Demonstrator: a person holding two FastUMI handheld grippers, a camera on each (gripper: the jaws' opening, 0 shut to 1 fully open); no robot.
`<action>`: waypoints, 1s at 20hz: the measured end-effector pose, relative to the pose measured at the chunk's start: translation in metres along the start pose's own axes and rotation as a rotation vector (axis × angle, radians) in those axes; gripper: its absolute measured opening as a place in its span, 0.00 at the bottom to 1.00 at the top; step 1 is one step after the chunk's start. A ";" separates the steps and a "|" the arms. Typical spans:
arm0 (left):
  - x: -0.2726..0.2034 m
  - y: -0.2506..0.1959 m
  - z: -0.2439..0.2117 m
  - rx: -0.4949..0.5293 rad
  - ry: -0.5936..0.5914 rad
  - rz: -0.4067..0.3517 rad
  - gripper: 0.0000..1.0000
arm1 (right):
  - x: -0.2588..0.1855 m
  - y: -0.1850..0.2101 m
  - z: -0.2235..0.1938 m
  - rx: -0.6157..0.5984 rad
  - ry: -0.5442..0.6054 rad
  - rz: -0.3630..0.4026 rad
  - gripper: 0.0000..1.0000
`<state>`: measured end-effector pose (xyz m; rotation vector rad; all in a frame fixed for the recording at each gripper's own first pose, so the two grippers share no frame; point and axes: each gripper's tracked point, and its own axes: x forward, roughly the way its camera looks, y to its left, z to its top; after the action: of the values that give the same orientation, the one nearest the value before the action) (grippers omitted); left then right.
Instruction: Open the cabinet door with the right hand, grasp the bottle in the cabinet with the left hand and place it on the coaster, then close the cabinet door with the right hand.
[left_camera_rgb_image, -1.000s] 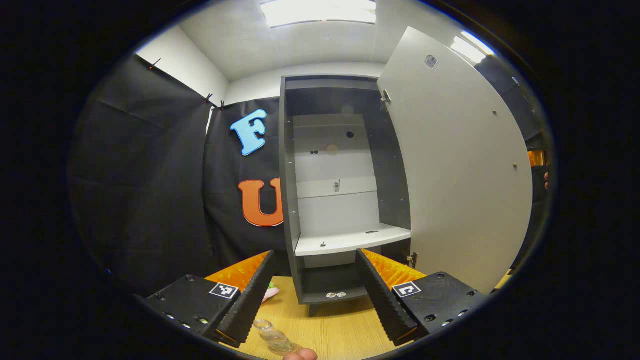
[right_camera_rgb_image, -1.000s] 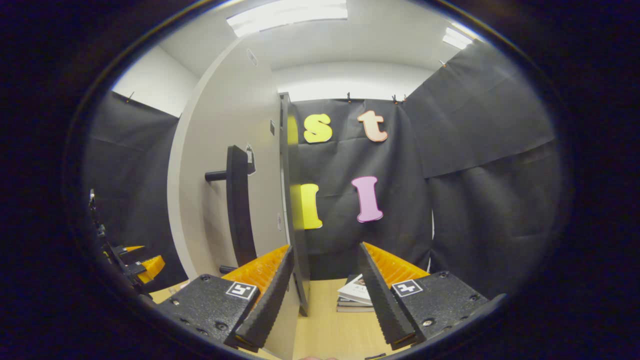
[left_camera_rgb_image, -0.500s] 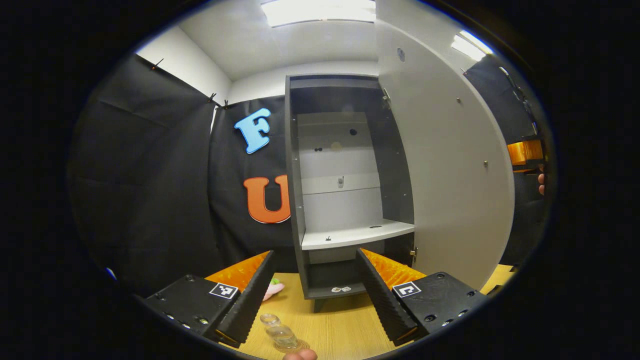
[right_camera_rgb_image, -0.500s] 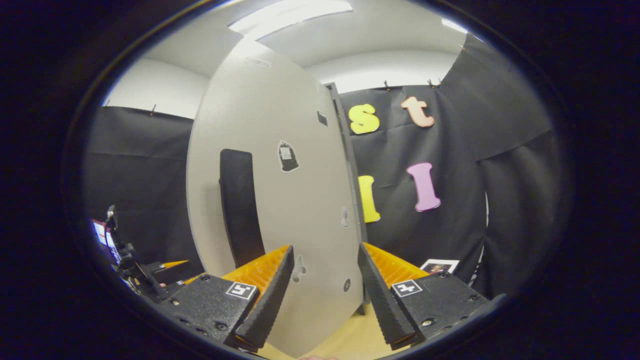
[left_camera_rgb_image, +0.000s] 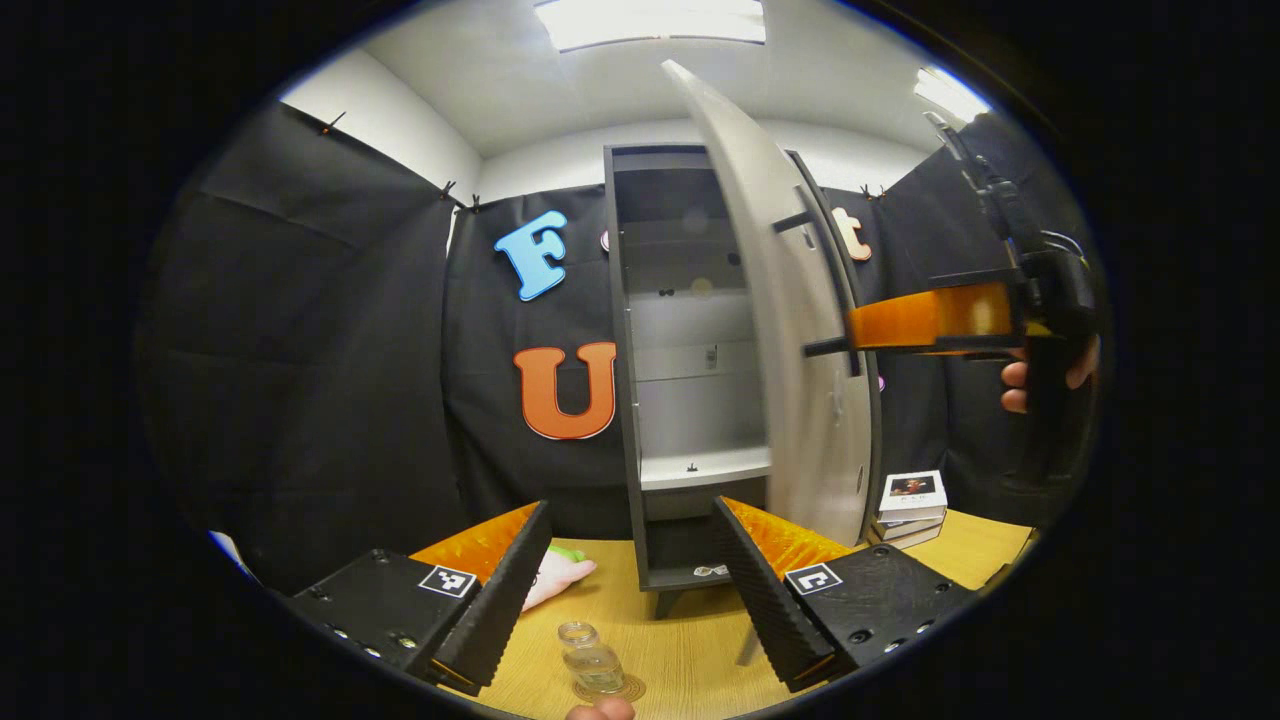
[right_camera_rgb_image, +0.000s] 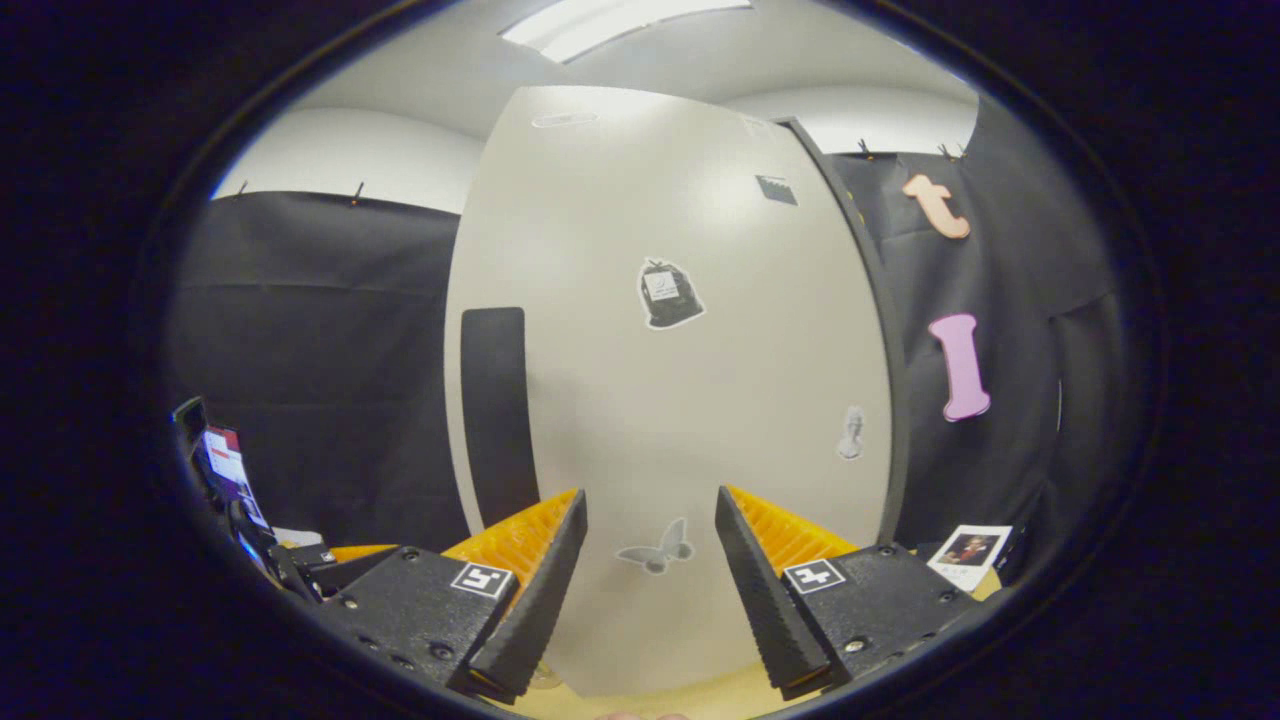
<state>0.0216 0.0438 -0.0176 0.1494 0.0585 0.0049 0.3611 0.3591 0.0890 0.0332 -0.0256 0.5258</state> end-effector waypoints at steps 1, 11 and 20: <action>0.001 0.003 -0.001 0.000 -0.003 0.002 0.96 | 0.018 0.006 -0.001 0.012 0.003 0.012 0.84; 0.013 0.029 -0.006 -0.013 0.006 0.048 0.96 | 0.071 -0.004 0.004 -0.009 -0.028 -0.063 0.85; 0.004 0.017 0.003 -0.033 -0.011 0.042 0.96 | -0.068 -0.059 -0.026 -0.105 0.015 -0.217 0.85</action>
<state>0.0258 0.0602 -0.0119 0.1177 0.0439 0.0469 0.3321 0.2745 0.0593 -0.0698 -0.0344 0.3071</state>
